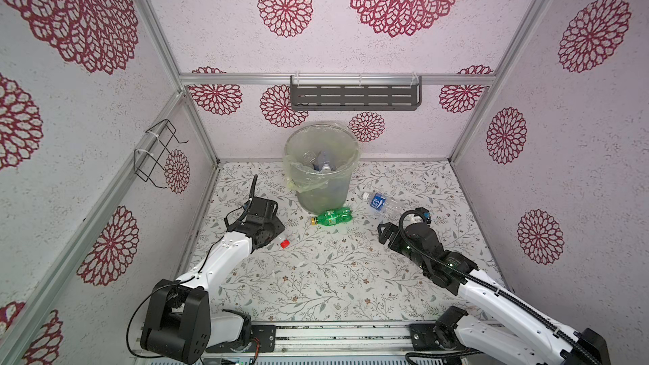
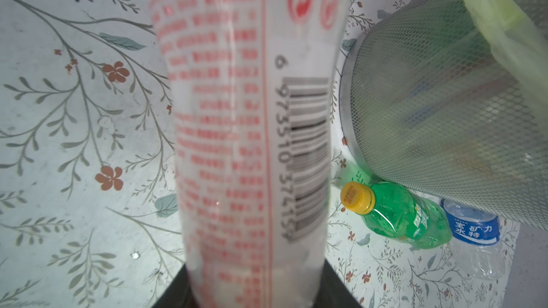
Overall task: Throw the plastic bottles in the bin
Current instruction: Pick up the plastic bottle from the middle-left of the table.
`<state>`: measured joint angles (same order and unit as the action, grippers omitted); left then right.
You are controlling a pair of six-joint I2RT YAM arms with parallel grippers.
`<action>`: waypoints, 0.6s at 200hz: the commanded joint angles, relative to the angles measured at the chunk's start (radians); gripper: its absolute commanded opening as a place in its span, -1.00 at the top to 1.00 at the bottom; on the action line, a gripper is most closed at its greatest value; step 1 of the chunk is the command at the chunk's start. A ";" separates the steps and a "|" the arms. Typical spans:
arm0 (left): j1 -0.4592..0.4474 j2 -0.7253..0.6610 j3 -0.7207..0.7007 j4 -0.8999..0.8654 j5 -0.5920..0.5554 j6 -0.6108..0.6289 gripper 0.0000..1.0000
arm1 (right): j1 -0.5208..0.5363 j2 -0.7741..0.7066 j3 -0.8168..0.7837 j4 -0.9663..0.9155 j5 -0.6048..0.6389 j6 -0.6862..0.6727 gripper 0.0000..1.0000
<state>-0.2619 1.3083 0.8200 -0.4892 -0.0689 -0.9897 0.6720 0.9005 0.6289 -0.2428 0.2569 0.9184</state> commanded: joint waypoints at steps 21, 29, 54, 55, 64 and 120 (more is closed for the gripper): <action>0.017 -0.034 -0.004 -0.026 0.088 0.024 0.08 | -0.005 0.011 0.011 0.041 -0.016 0.013 -0.98; 0.017 -0.043 -0.004 -0.029 0.102 0.023 0.08 | -0.005 0.013 0.012 0.043 -0.018 0.013 -0.98; 0.018 -0.090 0.004 -0.038 0.129 0.019 0.08 | -0.005 0.017 0.012 0.053 -0.019 0.014 -0.98; 0.019 -0.092 0.005 -0.039 0.130 0.019 0.08 | -0.005 0.018 0.012 0.053 -0.019 0.015 -0.98; 0.018 -0.112 0.015 -0.049 0.136 0.023 0.07 | -0.005 0.020 0.011 0.055 -0.022 0.017 -0.98; 0.018 -0.167 0.139 -0.155 0.146 0.067 0.04 | -0.005 0.028 0.019 0.063 -0.036 0.019 -0.98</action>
<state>-0.2489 1.1557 0.8955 -0.5835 0.0673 -0.9562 0.6712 0.9283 0.6289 -0.1986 0.2283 0.9192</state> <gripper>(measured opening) 0.479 0.989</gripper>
